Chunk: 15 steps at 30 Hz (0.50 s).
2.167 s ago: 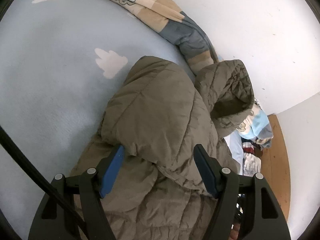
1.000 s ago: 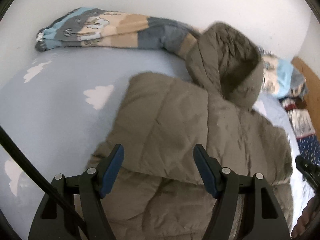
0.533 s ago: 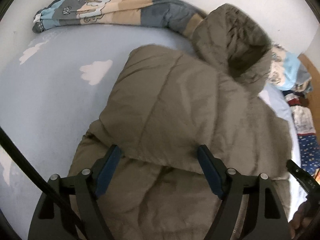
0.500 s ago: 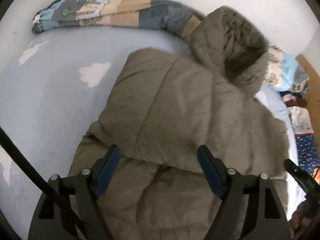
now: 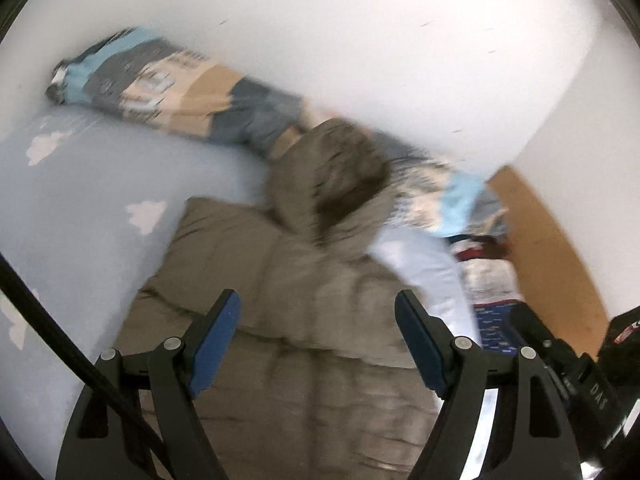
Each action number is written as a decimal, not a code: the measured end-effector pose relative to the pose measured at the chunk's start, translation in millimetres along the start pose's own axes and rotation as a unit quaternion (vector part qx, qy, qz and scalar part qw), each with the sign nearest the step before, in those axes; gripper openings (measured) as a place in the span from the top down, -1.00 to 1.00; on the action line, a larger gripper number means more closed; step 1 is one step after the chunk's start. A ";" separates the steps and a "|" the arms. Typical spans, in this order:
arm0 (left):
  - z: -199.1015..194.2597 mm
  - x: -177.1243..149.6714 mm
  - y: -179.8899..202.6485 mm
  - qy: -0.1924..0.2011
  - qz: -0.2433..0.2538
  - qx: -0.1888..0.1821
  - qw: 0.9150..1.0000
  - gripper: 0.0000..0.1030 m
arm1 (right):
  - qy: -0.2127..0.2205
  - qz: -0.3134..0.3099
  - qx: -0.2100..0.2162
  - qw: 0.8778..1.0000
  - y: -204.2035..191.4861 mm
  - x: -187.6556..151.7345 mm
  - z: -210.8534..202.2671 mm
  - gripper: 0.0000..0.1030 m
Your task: Fold large clothes
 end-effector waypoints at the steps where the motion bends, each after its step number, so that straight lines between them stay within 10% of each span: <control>1: -8.7 -0.6 17.6 0.002 0.013 -0.015 1.000 -0.52 | 0.012 -0.004 0.012 1.000 -11.1 1.7 -15.9 0.17; 7: -12.9 -19.6 44.5 -0.010 0.059 0.003 0.998 -0.52 | 0.056 -0.052 -0.003 0.997 -32.5 1.0 -37.9 0.17; 15: 63.8 -71.7 -68.8 -0.046 0.022 0.116 0.992 -0.52 | -0.064 -0.045 -0.133 0.988 57.1 -48.5 77.4 0.27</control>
Point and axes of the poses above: each gripper's, at about its wrist camera, not at the fingertips, and z roughly the way its jaws point, y to its right, x to its top, the point moved 7 cm from there along z, roughly the way its jaws point, and after that the axes turned 14 degrees about -x, right-handed, at the moved point
